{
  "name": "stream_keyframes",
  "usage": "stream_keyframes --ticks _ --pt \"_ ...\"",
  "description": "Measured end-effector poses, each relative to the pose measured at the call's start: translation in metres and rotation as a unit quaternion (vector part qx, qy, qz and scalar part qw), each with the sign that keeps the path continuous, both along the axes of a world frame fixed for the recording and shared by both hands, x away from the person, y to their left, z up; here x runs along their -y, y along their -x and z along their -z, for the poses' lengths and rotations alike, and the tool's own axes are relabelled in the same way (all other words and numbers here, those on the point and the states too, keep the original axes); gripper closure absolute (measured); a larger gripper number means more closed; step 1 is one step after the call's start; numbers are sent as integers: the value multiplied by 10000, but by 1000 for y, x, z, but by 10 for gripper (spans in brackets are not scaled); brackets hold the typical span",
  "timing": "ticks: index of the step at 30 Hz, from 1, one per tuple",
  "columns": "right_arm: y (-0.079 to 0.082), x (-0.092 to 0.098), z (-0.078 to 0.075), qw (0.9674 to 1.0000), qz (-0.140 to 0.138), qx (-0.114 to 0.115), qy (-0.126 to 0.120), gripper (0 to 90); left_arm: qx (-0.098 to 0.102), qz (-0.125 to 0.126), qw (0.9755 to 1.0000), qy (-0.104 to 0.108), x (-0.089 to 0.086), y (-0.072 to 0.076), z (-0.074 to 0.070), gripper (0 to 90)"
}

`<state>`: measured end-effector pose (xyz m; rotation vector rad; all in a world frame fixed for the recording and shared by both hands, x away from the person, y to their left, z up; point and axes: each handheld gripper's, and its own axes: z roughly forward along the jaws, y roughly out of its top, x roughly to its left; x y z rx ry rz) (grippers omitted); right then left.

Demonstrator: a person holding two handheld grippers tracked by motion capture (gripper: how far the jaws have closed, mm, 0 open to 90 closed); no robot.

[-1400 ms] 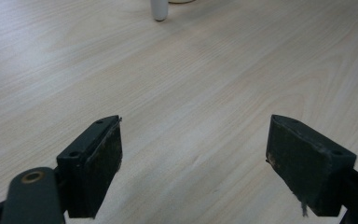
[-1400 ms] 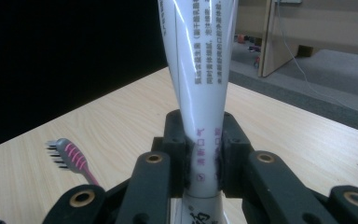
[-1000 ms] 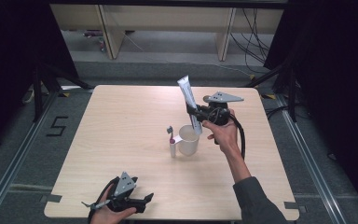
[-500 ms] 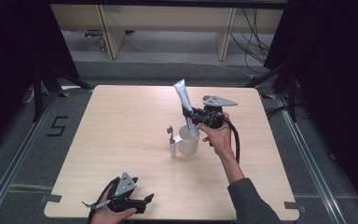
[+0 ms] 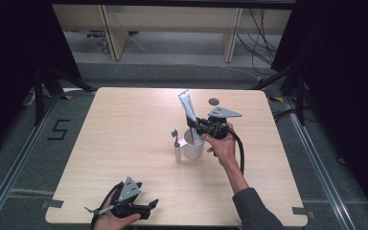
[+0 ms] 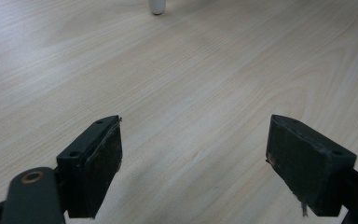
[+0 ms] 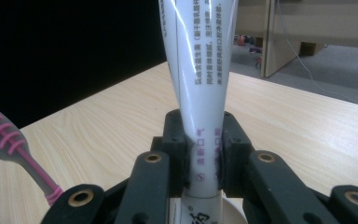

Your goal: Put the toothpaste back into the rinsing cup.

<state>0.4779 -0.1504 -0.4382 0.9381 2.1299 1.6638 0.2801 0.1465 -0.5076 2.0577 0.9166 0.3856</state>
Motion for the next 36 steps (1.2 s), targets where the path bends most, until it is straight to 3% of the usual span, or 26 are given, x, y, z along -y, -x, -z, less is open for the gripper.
stream_keyframes --ticks 2,3,4,5,7,9,11,14,15,23,26,27,31,32,33,34,36 --pt "1 0 3 10000 45 5 6 766 14 -18 10000 -12 0 0 0 181" --pt "2 0 4 9999 28 -109 1 766 4 -12 10000 12 0 0 0 181" --pt "0 0 7 10000 7 17 9 766 1 1 10000 -5 0 0 0 181" --pt "1 -1 8 10000 -4 -93 -10 765 1 2 10000 -6 0 0 0 181" --pt "2 0 10 10000 20 -8 70 764 6 -32 10000 26 1 1 0 181" --pt "2 -1 11 10000 -32 -79 43 764 7 -21 10000 43 1 1 0 181" --pt "2 0 13 10000 -34 38 75 763 2 14 10000 -51 0 0 0 181" --pt "5 0 15 10000 -58 -49 48 762 18 3 10000 -49 0 0 0 181" --pt "4 1 16 9999 -59 26 133 762 14 17 10000 -3 0 0 0 181" --pt "9 2 18 9995 -119 -47 277 760 -6 41 10000 -36 1 0 0 180" --pt "9 3 18 9987 -186 107 460 757 -9 39 10000 -35 1 0 0 181" --pt "11 2 18 9989 -120 9 442 757 -13 40 10000 -29 1 0 0 181" --pt "13 3 18 9978 -188 115 625 753 -13 42 10000 -28 1 0 0 181" --pt "15 3 19 9979 -168 -13 624 751 -13 44 10000 -27 1 0 0 181" --pt "14 4 20 9975 -224 64 673 751 -9 39 10000 -24 1 1 0 181" --pt "16 3 21 9977 -164 -42 656 750 -4 38 10000 -34 1 1 0 181" --pt "16 6 21 9961 -198 91 854 750 -2 43 10000 -39 2 1 0 181"
